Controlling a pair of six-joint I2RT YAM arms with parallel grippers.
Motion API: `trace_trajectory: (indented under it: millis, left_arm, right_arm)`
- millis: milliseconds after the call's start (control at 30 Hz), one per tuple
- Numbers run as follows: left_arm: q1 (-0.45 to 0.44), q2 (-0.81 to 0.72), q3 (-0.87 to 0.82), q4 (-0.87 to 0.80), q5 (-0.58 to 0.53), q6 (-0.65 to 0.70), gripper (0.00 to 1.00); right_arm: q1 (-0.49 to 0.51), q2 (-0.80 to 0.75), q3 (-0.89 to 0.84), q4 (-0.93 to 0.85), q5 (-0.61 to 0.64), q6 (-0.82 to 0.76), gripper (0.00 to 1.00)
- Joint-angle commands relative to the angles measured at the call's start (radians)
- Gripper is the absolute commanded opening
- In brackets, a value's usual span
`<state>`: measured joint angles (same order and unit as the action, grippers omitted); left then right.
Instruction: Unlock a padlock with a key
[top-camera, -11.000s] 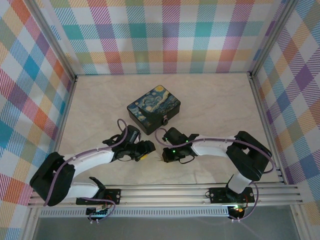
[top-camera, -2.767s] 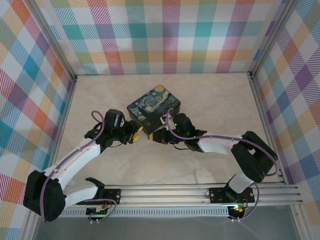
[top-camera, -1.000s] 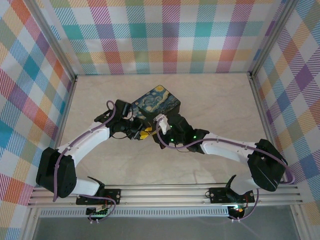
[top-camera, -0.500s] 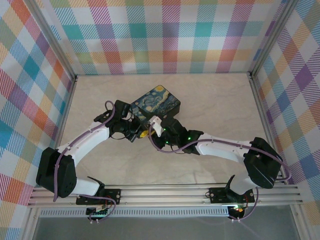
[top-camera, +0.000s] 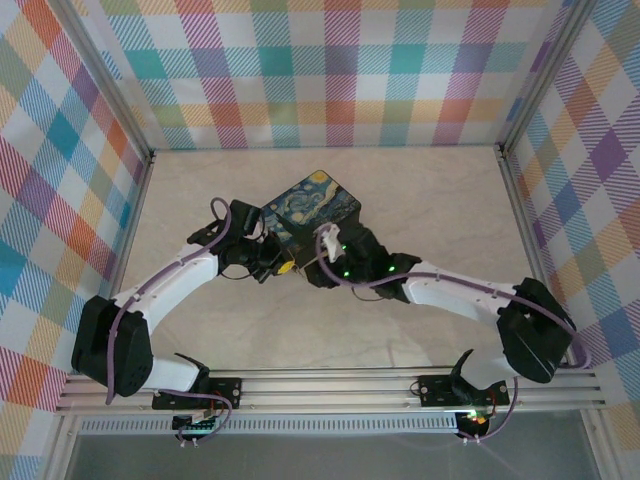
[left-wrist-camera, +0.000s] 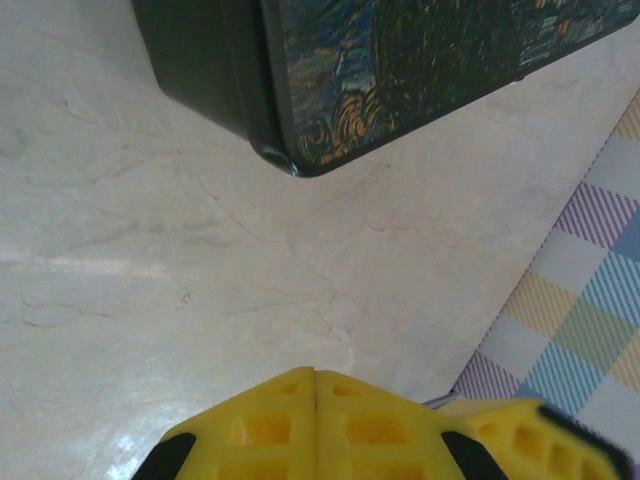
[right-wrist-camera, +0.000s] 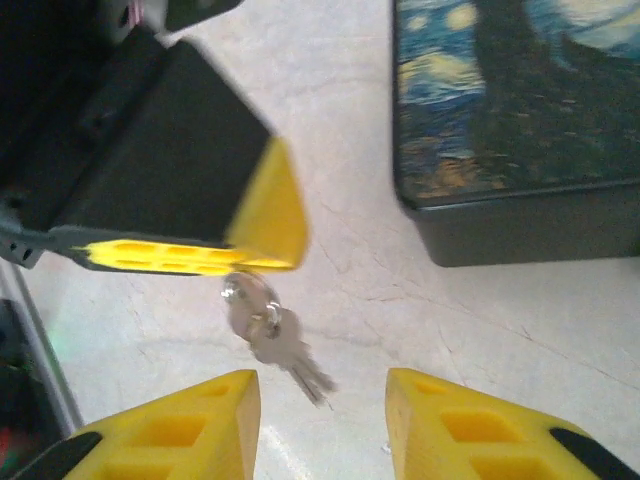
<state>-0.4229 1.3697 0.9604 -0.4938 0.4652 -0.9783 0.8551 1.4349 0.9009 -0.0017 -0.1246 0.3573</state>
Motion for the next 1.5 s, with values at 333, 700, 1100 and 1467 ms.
trace_trajectory:
  millis: [333, 700, 1100, 1467]
  left_arm:
    - [-0.045, -0.090, 0.129, -0.029, -0.121, 0.348, 0.00]
    - [-0.049, -0.096, 0.146, -0.077, -0.119, 0.385, 0.00]
    - [-0.053, -0.063, 0.150, -0.060, -0.079, 0.374, 0.00]
    - [-0.051, -0.041, 0.161, -0.053, -0.112, 0.360, 0.00]
  right_arm:
    - [-0.078, 0.049, 0.022, 0.210, -0.353, 0.261, 0.49]
    - [-0.080, 0.087, 0.029, 0.287, -0.373, 0.189, 0.48]
    - [-0.079, 0.130, 0.072, 0.365, -0.472, 0.170, 0.40]
    - [-0.077, 0.085, 0.038, 0.321, -0.518, 0.166, 0.30]
